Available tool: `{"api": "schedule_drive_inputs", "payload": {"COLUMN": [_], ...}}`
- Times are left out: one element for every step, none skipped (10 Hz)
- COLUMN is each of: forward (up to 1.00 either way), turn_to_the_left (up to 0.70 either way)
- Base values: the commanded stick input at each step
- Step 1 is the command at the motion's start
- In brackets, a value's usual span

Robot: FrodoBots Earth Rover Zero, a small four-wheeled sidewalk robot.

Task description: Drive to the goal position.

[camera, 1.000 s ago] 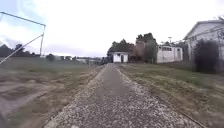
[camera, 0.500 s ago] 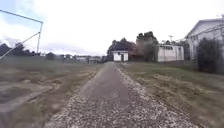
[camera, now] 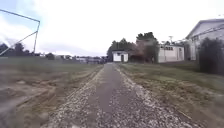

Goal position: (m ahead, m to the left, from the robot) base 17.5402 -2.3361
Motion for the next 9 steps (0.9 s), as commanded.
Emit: {"api": "schedule_drive_inputs", "payload": {"forward": [0.6, 0.6, 0.6, 0.6, 0.6, 0.6, 0.6, 0.6, 0.6], "turn_to_the_left": [0.01, 0.01, 0.01, 0.01, 0.01, 0.01, 0.01, 0.01, 0.01]}}
